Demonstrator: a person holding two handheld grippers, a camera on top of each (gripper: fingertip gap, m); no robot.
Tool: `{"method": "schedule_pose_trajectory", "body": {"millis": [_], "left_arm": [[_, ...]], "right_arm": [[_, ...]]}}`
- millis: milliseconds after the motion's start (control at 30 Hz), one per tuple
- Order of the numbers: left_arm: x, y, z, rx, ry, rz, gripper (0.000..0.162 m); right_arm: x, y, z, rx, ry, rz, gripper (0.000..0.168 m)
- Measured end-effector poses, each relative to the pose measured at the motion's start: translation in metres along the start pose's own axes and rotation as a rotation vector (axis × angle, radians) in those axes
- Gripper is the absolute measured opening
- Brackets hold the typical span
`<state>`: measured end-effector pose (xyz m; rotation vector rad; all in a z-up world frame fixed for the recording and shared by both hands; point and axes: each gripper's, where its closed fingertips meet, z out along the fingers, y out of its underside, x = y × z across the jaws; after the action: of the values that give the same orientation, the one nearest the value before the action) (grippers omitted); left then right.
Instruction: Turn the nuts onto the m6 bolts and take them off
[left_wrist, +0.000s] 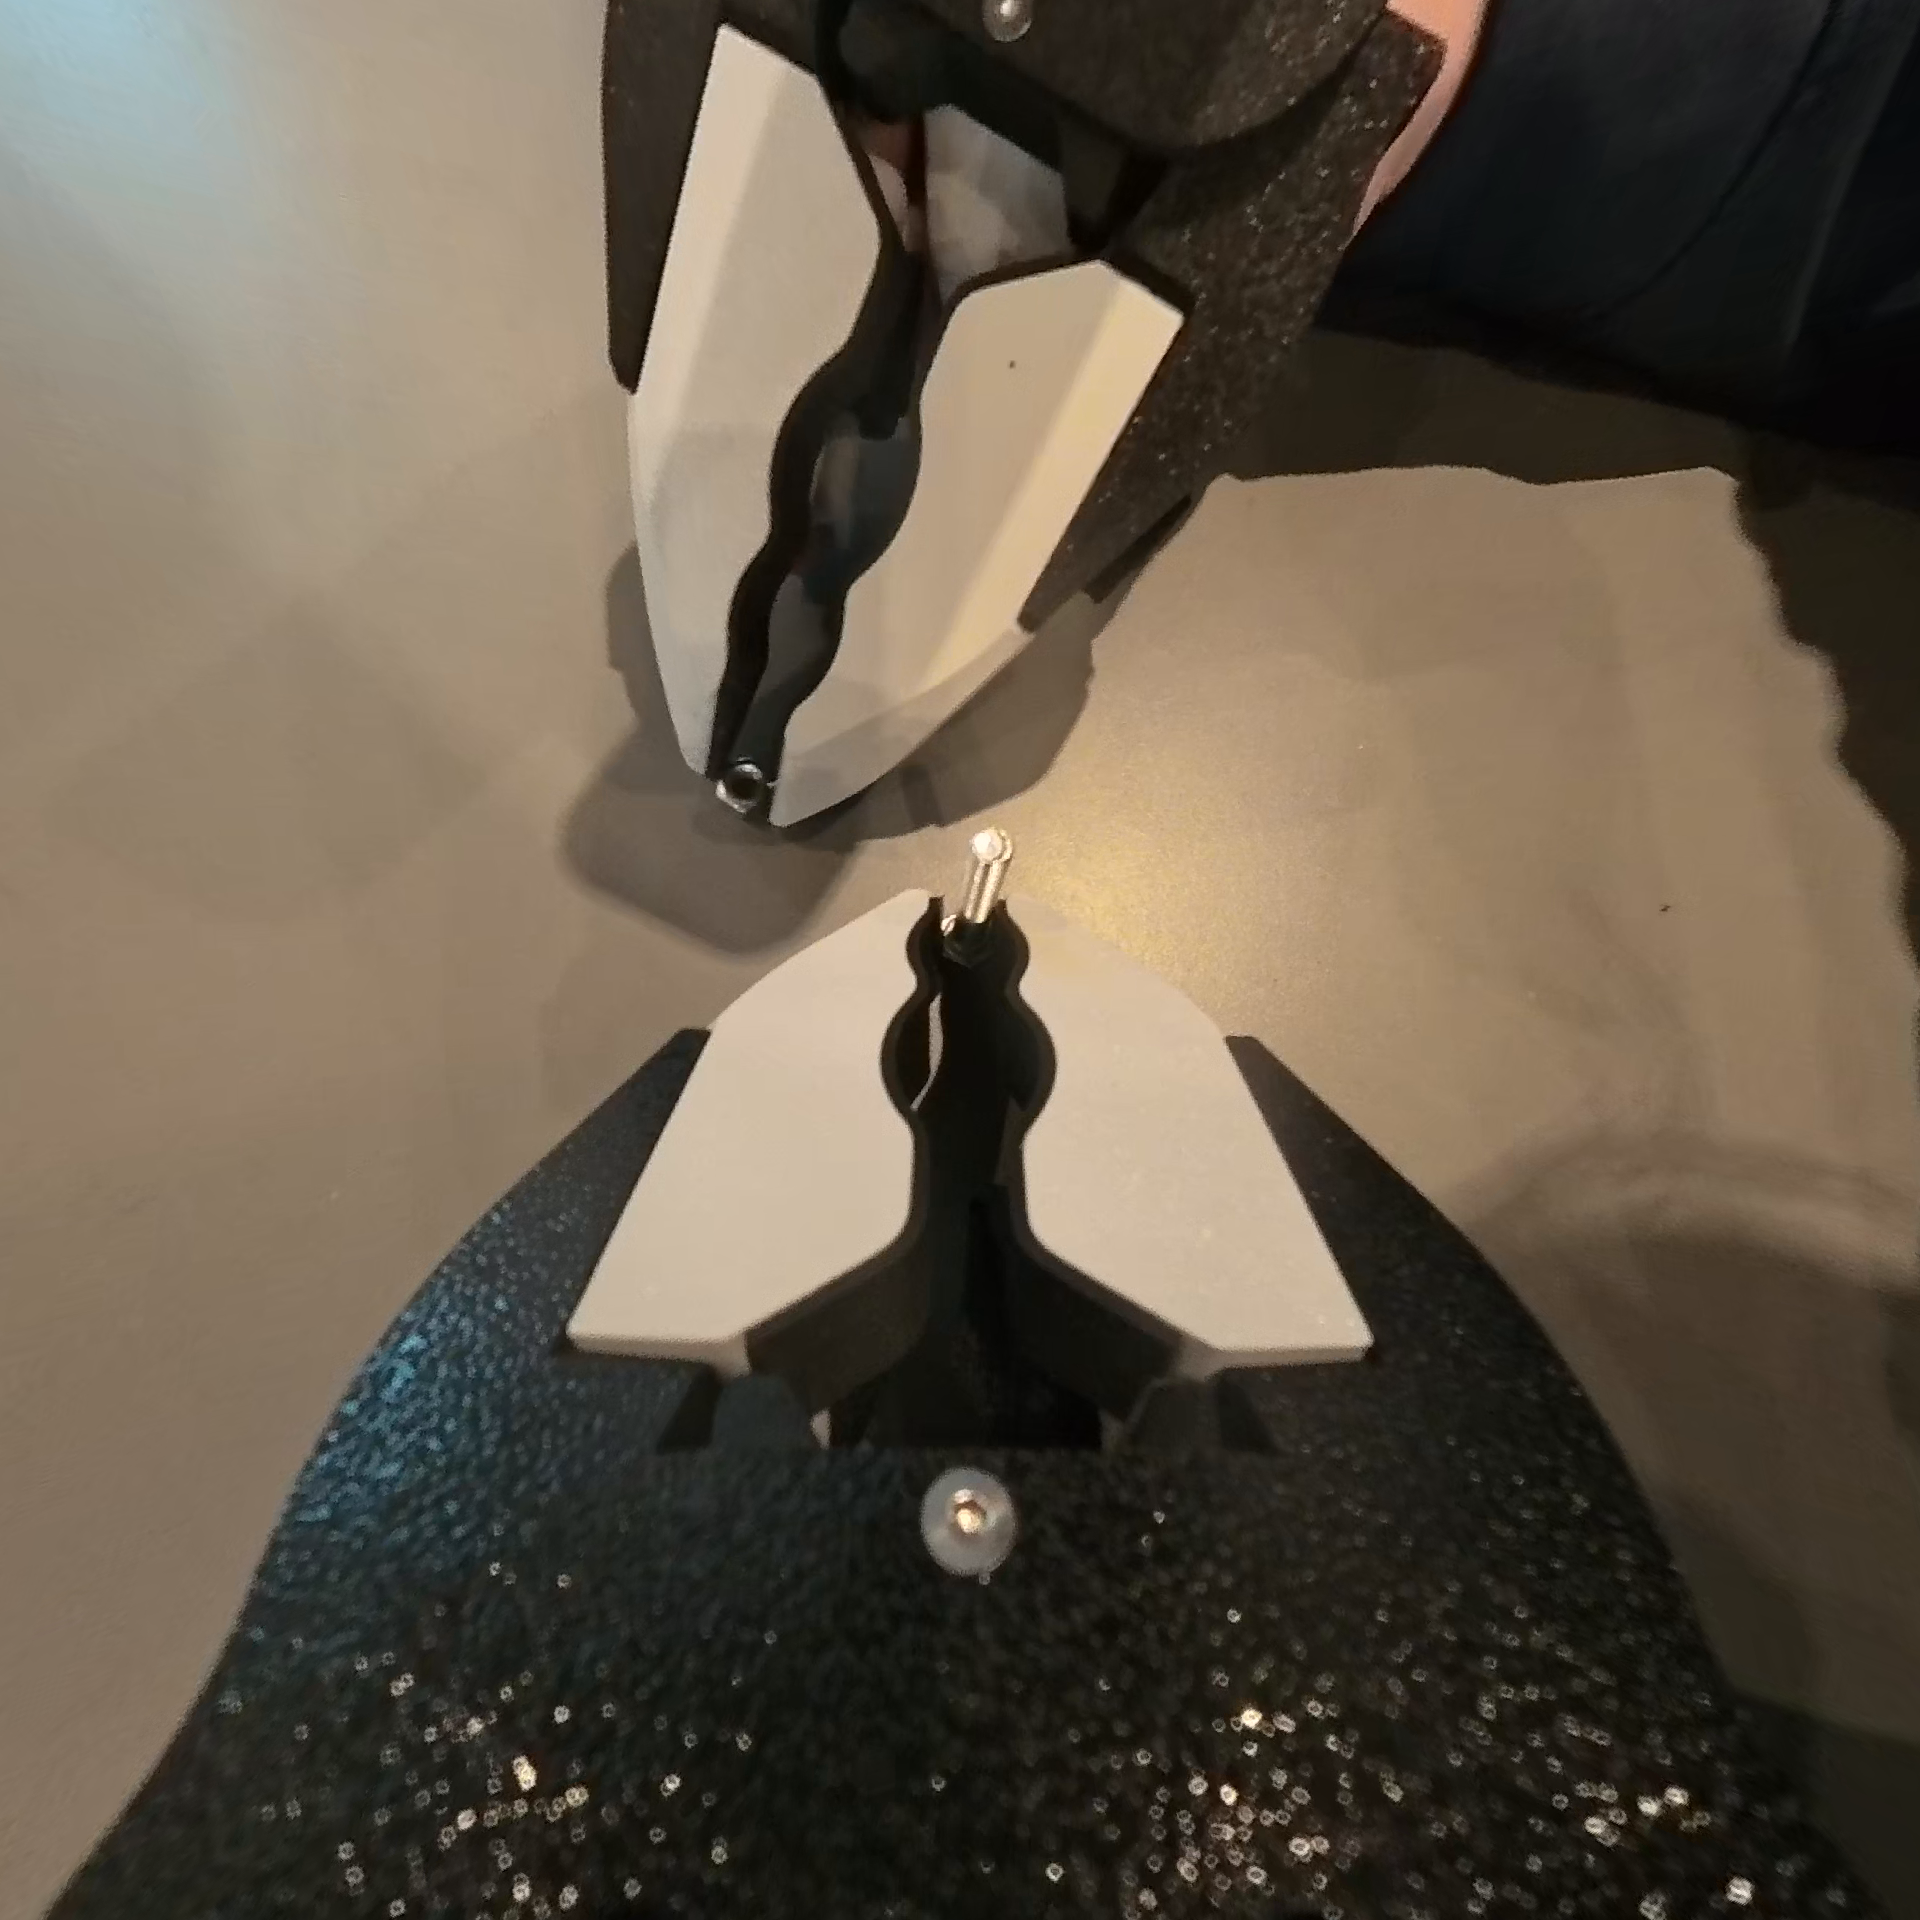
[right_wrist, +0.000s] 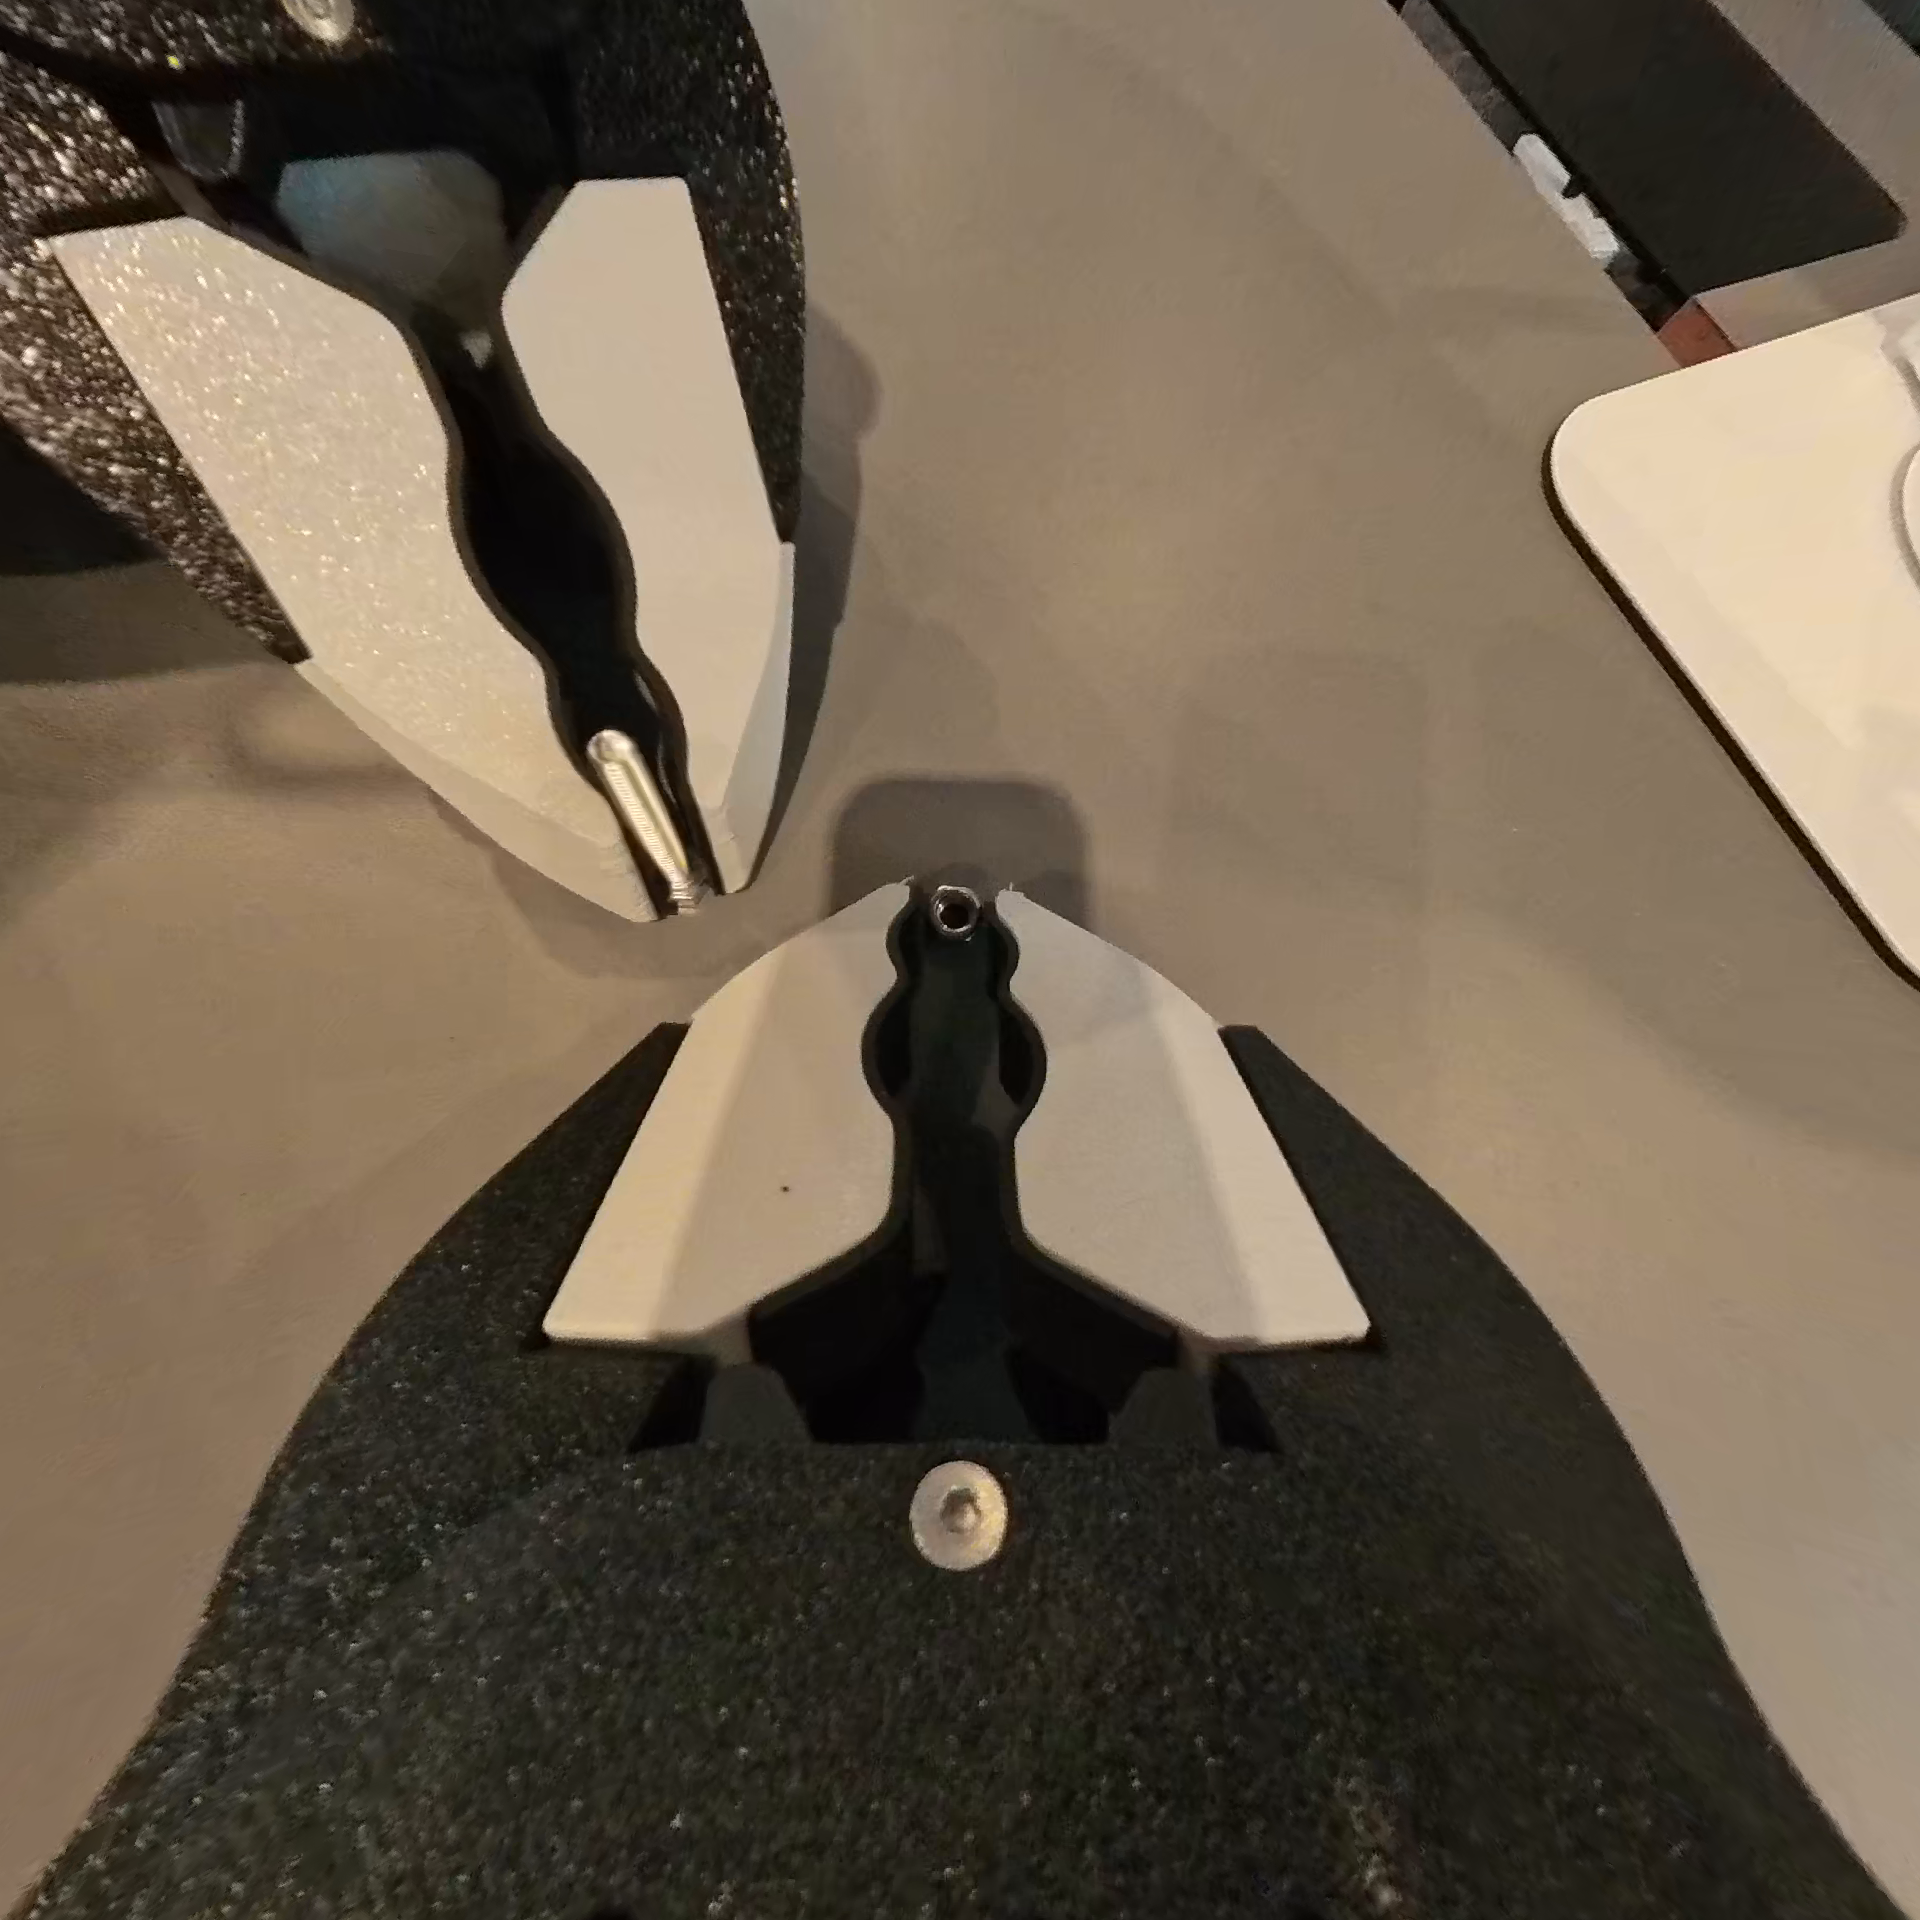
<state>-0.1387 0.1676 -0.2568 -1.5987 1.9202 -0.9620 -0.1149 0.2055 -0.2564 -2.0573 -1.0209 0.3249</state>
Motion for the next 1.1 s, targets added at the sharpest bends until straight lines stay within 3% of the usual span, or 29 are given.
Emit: {"method": "schedule_pose_trajectory", "body": {"millis": [200, 333, 1100], "left_arm": [[0.0, 0.0, 0.0, -0.002, -0.013, 0.025, 0.009], [0.0, 0.0, 0.001, -0.003, -0.025, 0.053, 0.008], [0.0, 0.0, 0.001, -0.004, -0.028, 0.056, 0.009]], "right_arm": [[-0.024, -0.035, -0.023, 0.175, -0.14, -0.039, 0.01], [-0.041, -0.044, -0.032, 0.171, -0.229, -0.071, 0.01], [-0.045, -0.039, -0.026, 0.008, -0.135, -0.163, 0.011]]}}
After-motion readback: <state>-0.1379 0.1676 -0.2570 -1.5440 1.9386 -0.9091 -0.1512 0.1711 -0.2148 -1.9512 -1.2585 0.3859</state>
